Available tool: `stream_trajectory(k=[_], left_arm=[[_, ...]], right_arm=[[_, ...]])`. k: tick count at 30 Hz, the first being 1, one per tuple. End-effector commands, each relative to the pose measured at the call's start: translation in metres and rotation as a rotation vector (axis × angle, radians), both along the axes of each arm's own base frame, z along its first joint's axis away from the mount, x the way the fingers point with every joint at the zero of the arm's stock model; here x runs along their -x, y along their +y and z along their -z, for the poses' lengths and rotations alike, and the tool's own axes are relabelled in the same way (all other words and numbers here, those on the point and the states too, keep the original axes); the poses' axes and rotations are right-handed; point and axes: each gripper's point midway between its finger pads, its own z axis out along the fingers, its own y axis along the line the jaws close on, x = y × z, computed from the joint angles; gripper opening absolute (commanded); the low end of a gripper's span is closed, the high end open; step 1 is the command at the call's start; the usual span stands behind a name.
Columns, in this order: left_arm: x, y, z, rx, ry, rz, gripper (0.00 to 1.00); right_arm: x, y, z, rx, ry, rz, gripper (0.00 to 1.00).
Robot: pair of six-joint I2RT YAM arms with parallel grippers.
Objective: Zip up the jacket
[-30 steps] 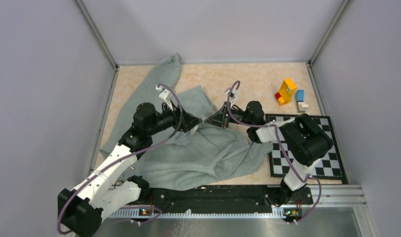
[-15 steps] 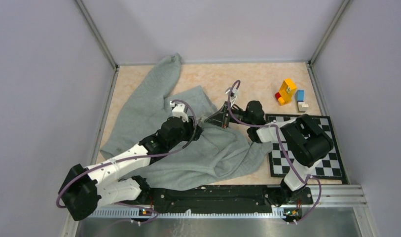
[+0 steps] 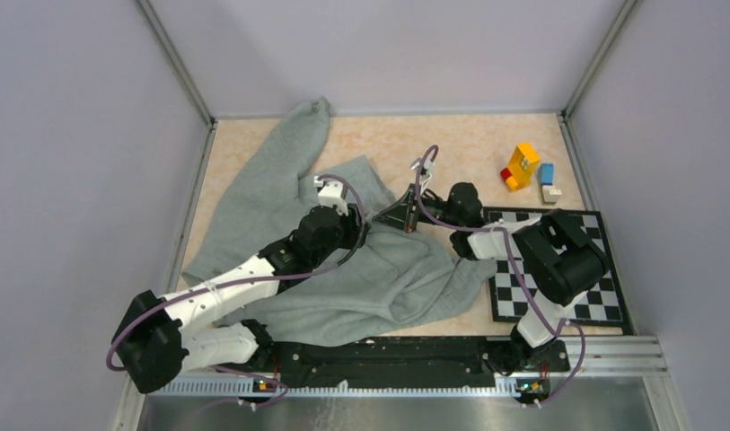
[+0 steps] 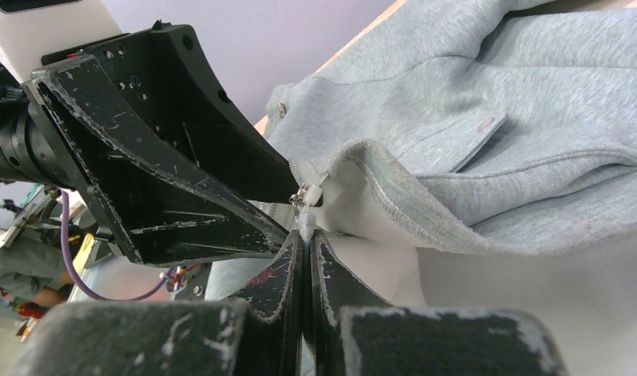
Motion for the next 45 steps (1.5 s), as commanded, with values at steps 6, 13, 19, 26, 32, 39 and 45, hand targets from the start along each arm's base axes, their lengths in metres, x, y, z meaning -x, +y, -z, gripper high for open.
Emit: stream_trajectory(k=[6, 13, 19, 26, 32, 39, 45], left_arm=[[-0.016, -0.016, -0.029, 0.034, -0.088, 0.009, 0.4], [-0.014, -0.019, -0.025, 0.011, -0.076, 0.027, 0.28], [-0.003, -0.01, -0.014, -0.029, -0.05, 0.042, 0.18], [0.014, 0.0, -0.001, -0.092, -0.019, 0.1, 0.01], [0.019, -0.003, 0.016, -0.113, 0.041, 0.122, 0.0], [0.028, -0.014, 0.013, -0.071, 0.049, 0.196, 0.13], [0.014, -0.03, -0.035, 0.077, -0.052, 0.168, 0.62]], right_arm=[[-0.001, 0.008, -0.035, -0.06, -0.112, -0.015, 0.0], [-0.003, 0.007, -0.036, -0.049, -0.115, -0.001, 0.0], [-0.009, 0.003, -0.038, -0.044, -0.11, 0.057, 0.0], [-0.026, -0.006, -0.036, -0.004, -0.095, 0.179, 0.0], [-0.039, -0.018, -0.039, 0.004, -0.084, 0.262, 0.0], [-0.039, -0.018, -0.045, 0.021, -0.113, 0.237, 0.0], [-0.034, -0.018, -0.043, 0.008, -0.111, 0.221, 0.0]])
